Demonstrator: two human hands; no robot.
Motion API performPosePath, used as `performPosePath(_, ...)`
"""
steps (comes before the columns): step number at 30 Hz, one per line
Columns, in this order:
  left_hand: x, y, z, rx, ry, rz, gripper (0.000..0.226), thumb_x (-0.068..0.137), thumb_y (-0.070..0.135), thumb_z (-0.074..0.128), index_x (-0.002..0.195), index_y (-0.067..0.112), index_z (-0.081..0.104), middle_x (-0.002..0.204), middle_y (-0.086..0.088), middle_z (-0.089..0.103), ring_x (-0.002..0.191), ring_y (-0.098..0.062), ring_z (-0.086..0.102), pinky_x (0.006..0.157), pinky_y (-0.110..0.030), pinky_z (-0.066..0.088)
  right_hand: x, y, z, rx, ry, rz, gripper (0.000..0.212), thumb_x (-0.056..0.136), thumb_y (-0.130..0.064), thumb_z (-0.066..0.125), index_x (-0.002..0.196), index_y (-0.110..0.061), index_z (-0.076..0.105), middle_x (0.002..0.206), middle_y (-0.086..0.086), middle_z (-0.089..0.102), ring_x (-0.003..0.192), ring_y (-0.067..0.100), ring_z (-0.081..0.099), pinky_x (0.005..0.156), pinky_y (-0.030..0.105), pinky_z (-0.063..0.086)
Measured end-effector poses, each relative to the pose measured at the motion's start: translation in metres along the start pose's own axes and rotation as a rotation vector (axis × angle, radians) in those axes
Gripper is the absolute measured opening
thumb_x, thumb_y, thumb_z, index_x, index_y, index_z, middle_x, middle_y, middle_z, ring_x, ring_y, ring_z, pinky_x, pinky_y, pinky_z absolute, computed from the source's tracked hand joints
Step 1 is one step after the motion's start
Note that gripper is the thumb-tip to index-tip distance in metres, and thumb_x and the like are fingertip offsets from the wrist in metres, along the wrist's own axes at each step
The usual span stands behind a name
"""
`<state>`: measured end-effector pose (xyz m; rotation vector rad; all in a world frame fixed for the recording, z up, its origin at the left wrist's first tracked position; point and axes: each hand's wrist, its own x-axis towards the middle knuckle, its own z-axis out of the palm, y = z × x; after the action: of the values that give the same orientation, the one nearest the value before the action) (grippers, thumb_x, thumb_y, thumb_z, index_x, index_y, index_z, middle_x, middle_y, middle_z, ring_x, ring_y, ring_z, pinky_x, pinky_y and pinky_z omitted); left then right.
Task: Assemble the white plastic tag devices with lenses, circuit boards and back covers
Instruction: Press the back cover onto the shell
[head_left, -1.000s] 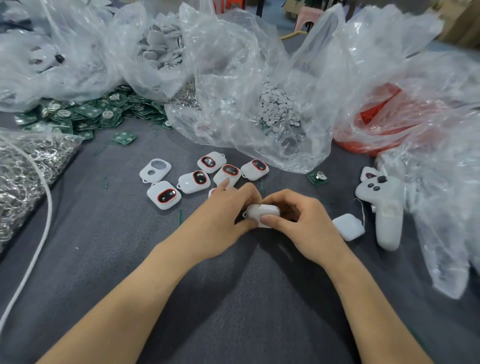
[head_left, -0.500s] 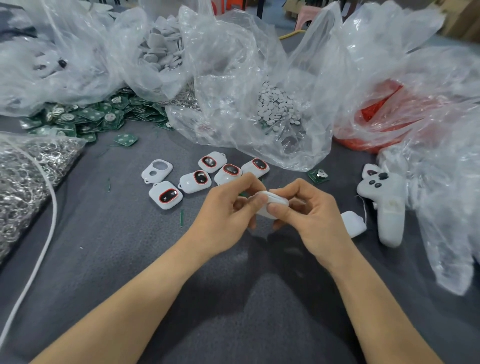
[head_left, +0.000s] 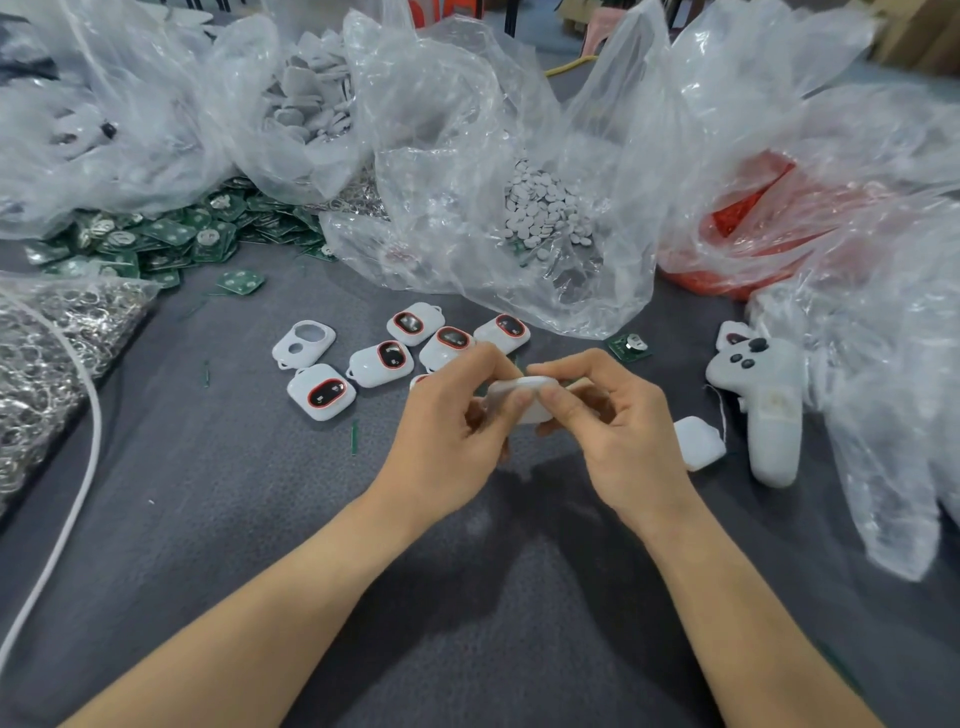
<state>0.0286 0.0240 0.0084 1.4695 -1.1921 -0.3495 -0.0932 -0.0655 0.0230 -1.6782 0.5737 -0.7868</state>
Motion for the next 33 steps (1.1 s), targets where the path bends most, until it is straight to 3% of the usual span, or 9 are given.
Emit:
performPosePath(5, 0.0003, -0.0002, 0.0045, -0.058, 0.082, -0.025, 0.012, 0.092, 0.018, 0.057, 0.082, 0.013, 0.053, 0.065, -0.004, 0.058, 0.042, -0.017, 0.057, 0.041, -0.033, 0.046, 0.0011, -0.0007, 0.0021, 0.021, 0.046, -0.024, 0.013, 0.088, -0.004, 0.064, 0.096, -0.012, 0.071, 0.091, 0.014, 0.069, 0.073, 0.013, 0.064, 0.066, 0.018, 0.051)
performPosePath(9, 0.0060, -0.0032, 0.0050, -0.254, 0.071, -0.196, 0.006, 0.095, 0.012, 0.056, 0.092, 0.017, 0.056, 0.082, 0.012, 0.065, 0.056, -0.022, 0.066, 0.059, -0.043, 0.059, 0.0041, 0.0024, 0.0033, 0.093, 0.092, 0.032, 0.021, 0.085, 0.001, 0.065, 0.100, -0.013, 0.071, 0.085, 0.000, 0.072, 0.072, 0.005, 0.067, 0.071, 0.019, 0.054)
performPosePath(12, 0.0060, -0.0031, 0.0039, -0.337, 0.020, -0.262, 0.019, 0.095, 0.001, 0.053, 0.100, 0.018, 0.059, 0.089, -0.001, 0.069, 0.065, -0.026, 0.070, 0.066, -0.037, 0.060, 0.0042, 0.0056, 0.0007, 0.072, 0.109, 0.054, 0.023, 0.085, 0.004, 0.065, 0.095, -0.017, 0.070, 0.078, -0.010, 0.072, 0.069, 0.004, 0.067, 0.067, 0.014, 0.051)
performPosePath(20, 0.0064, -0.0026, 0.0042, -0.448, -0.021, -0.386, 0.012, 0.095, 0.000, 0.050, 0.094, 0.009, 0.057, 0.085, -0.010, 0.069, 0.064, -0.025, 0.071, 0.061, -0.027, 0.058, 0.0050, 0.0066, -0.0020, -0.005, 0.092, 0.076, 0.022, 0.084, 0.004, 0.065, 0.089, -0.017, 0.068, 0.076, -0.009, 0.073, 0.061, 0.005, 0.064, 0.065, 0.015, 0.051)
performPosePath(23, 0.0065, -0.0036, 0.0034, -0.397, 0.014, -0.356, 0.011, 0.096, 0.006, 0.051, 0.093, 0.012, 0.060, 0.081, -0.006, 0.072, 0.067, -0.025, 0.072, 0.061, -0.028, 0.058, 0.0055, 0.0086, -0.0009, 0.071, 0.112, 0.118, 0.020, 0.084, 0.001, 0.067, 0.091, -0.018, 0.070, 0.076, -0.005, 0.073, 0.068, 0.008, 0.069, 0.065, 0.016, 0.052)
performPosePath(25, 0.0059, -0.0047, 0.0030, -0.197, 0.052, -0.211, 0.017, 0.094, 0.005, 0.057, 0.094, 0.021, 0.063, 0.086, 0.001, 0.073, 0.080, -0.016, 0.071, 0.071, -0.024, 0.056, 0.0053, 0.0085, 0.0007, 0.148, 0.133, 0.167, 0.015, 0.083, -0.007, 0.071, 0.095, -0.017, 0.070, 0.078, 0.001, 0.073, 0.074, 0.015, 0.071, 0.067, 0.021, 0.055)
performPosePath(27, 0.0044, -0.0037, 0.0031, -0.072, 0.050, -0.086, 0.025, 0.089, 0.002, 0.063, 0.097, 0.025, 0.066, 0.101, 0.008, 0.071, 0.095, -0.002, 0.067, 0.082, -0.016, 0.050, 0.0048, 0.0077, 0.0031, 0.314, 0.129, 0.220, 0.024, 0.078, -0.021, 0.073, 0.100, -0.013, 0.067, 0.080, 0.004, 0.073, 0.076, 0.018, 0.072, 0.067, 0.024, 0.056)
performPosePath(30, 0.0026, -0.0013, 0.0051, -0.168, -0.016, -0.059, 0.023, 0.086, 0.005, 0.067, 0.105, 0.017, 0.068, 0.121, 0.004, 0.066, 0.113, -0.002, 0.060, 0.092, -0.017, 0.048, 0.0052, 0.0065, 0.0024, 0.385, 0.115, 0.188, 0.022, 0.085, -0.009, 0.067, 0.106, -0.011, 0.066, 0.085, 0.009, 0.073, 0.081, 0.020, 0.072, 0.068, 0.026, 0.056)
performPosePath(33, 0.0045, -0.0003, 0.0031, -0.322, 0.017, -0.154, 0.027, 0.088, 0.005, 0.065, 0.109, 0.021, 0.062, 0.107, 0.003, 0.071, 0.101, -0.008, 0.067, 0.086, -0.022, 0.052, 0.0043, 0.0046, -0.0006, 0.229, 0.094, 0.080, 0.029, 0.087, 0.000, 0.064, 0.108, -0.020, 0.067, 0.086, 0.011, 0.070, 0.083, 0.024, 0.071, 0.071, 0.028, 0.057)
